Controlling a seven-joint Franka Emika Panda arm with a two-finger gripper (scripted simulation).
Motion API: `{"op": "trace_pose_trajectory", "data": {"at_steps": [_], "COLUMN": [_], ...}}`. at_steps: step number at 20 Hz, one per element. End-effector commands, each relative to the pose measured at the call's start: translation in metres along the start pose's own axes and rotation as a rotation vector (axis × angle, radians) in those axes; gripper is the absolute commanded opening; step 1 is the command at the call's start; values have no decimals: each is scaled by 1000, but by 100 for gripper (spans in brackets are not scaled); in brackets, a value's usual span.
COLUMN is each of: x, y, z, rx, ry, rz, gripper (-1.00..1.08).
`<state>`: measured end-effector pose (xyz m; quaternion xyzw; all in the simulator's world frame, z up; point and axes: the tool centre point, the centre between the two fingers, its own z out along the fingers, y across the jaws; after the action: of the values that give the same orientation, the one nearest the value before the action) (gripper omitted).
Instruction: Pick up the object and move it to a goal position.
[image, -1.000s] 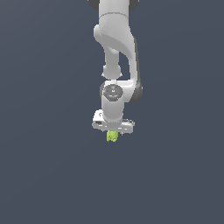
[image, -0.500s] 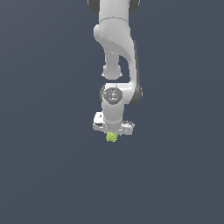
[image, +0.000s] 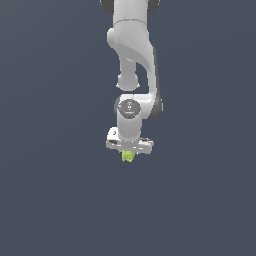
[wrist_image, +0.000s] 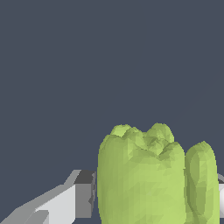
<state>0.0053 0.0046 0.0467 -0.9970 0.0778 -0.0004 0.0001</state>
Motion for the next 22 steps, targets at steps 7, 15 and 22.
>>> {"op": "trace_pose_trajectory", "data": {"at_steps": [7,15,22], "x": [-18,-47,-56], "y": [-9,-24,-30], "z": [-20,-52,-64], "rx": [0,0,0], "ry": [0,0,-1], "rz": [0,0,0], "gripper": [-100,-100,-100]}}
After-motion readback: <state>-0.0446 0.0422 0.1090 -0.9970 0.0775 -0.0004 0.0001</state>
